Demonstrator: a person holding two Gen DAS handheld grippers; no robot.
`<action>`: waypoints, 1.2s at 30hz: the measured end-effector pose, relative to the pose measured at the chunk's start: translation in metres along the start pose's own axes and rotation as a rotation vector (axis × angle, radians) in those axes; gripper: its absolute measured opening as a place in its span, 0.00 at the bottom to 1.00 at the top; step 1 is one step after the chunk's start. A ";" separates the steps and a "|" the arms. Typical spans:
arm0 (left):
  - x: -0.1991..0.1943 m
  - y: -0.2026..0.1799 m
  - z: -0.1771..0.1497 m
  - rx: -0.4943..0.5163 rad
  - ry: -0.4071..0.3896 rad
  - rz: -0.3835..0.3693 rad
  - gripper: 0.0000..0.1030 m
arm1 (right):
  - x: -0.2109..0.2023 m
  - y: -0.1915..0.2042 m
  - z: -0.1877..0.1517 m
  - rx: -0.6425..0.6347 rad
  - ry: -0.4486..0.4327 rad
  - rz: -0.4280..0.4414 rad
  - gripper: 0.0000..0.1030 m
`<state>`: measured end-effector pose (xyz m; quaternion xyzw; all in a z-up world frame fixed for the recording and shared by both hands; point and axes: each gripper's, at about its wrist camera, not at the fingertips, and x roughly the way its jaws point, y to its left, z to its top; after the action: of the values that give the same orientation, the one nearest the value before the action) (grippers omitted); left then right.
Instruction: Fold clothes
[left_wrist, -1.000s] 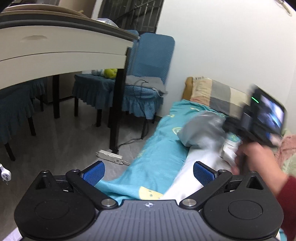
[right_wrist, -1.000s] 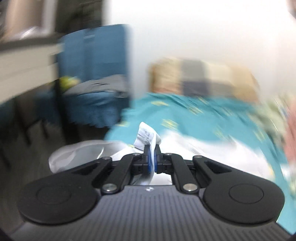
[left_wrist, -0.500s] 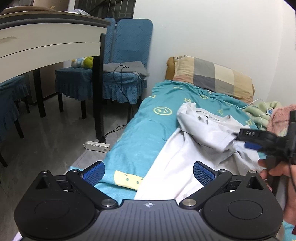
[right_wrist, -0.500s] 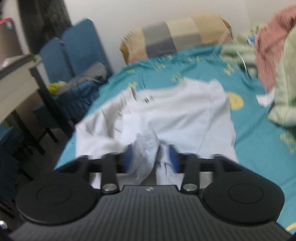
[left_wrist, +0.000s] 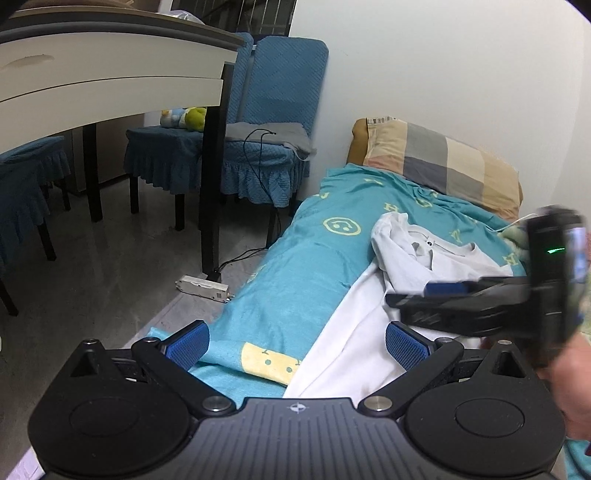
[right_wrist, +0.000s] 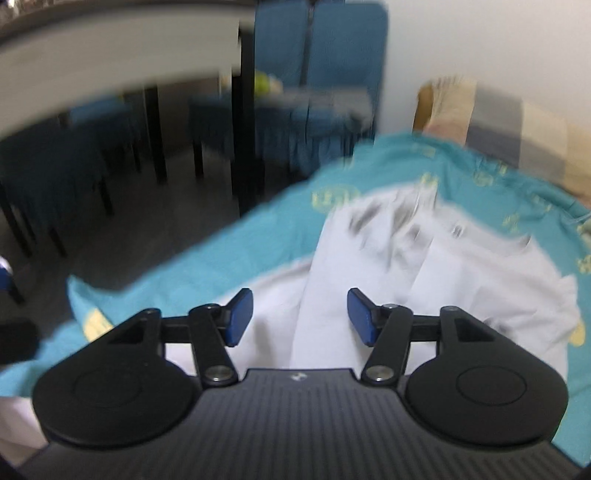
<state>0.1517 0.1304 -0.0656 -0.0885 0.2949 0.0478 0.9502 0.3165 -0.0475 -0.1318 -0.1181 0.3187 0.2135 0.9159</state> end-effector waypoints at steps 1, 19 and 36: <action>-0.001 0.000 0.000 0.001 0.000 0.001 1.00 | 0.009 0.003 -0.001 -0.021 0.024 -0.035 0.53; 0.000 -0.020 -0.012 0.092 0.029 -0.047 0.99 | 0.010 -0.152 0.046 0.402 -0.159 -0.340 0.03; 0.022 -0.031 -0.022 0.152 0.061 -0.034 0.99 | 0.022 -0.206 -0.021 0.704 -0.148 -0.304 0.09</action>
<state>0.1620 0.0961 -0.0913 -0.0223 0.3248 0.0064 0.9455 0.4167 -0.2297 -0.1452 0.1731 0.2846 -0.0389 0.9421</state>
